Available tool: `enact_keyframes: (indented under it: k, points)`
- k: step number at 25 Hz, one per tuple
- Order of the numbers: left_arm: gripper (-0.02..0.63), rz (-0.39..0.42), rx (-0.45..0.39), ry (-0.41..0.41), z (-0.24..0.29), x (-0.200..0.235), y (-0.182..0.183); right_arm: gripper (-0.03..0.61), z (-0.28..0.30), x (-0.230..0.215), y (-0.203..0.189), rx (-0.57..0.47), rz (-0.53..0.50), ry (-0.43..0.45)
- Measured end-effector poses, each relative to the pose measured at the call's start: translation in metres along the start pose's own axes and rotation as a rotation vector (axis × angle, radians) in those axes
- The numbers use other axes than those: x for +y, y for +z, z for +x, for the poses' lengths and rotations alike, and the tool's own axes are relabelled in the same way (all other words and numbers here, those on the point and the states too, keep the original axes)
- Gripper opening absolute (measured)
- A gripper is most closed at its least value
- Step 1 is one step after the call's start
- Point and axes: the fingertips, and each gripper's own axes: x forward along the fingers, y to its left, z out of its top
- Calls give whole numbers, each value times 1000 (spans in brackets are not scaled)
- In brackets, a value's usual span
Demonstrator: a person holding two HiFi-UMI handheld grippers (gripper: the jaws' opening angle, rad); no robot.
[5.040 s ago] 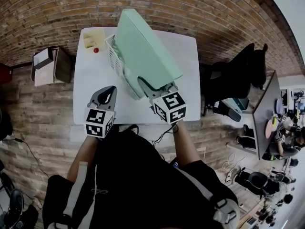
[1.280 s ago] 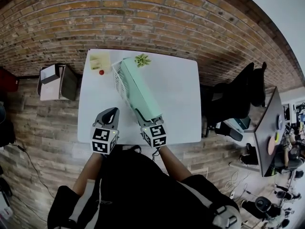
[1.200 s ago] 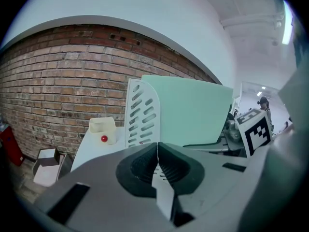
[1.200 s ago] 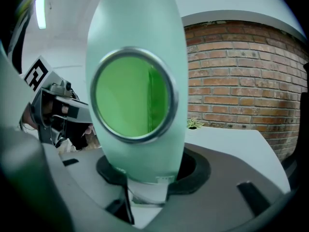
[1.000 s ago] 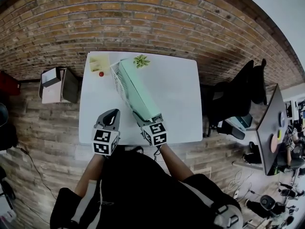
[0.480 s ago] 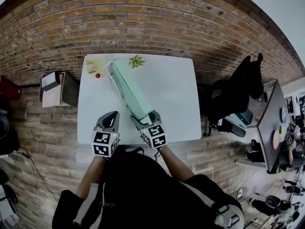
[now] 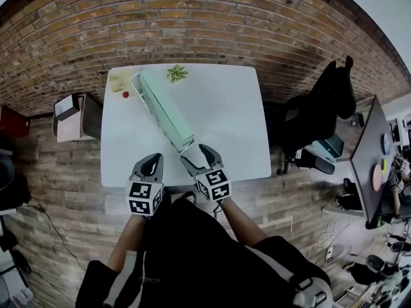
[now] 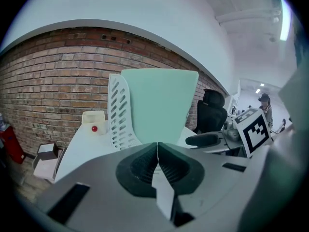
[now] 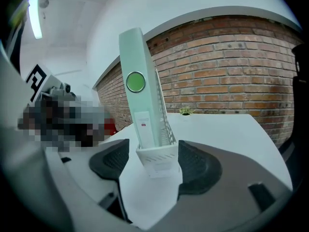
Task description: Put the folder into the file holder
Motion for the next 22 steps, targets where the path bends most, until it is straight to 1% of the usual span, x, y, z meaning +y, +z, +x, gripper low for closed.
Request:
enact_keyframes:
  k: [3,4,5,6,7,10,12,15,18,22]
  points:
    - [23,1,48,4,-10,-15,-23,321,-12,-3,-16,-6,22,-4]
    - [23,4,69,5,-14,-20,-32,288,-16,-4,-21,-9,22,-14]
    - [23,8,91,4,-17,-24,-40,223,-21,-6,-25,-16,24,-28]
    - [23,12,112,2,-21,-28,-48,110,-27,-7,-28,-28,30,-41]
    - [23,16,132,0,-24,-30,-54,9,-32,-7,-31,-41,44,-48]
    - [23,32,160,-2,-30,-35,-61,9,-43,0,-37,-53,76,-44]
    - [23,45,162,-10,-29,-38,-58,9,-49,4,-42,-39,57,-58]
    - [23,83,155,-53,-27,-48,-51,9,-56,9,-47,-39,27,-97]
    - [23,126,142,-102,-32,-57,-45,9,-64,15,-48,-46,32,-134]
    - [23,132,119,-133,-50,-53,-43,9,-70,31,-47,-47,31,-181]
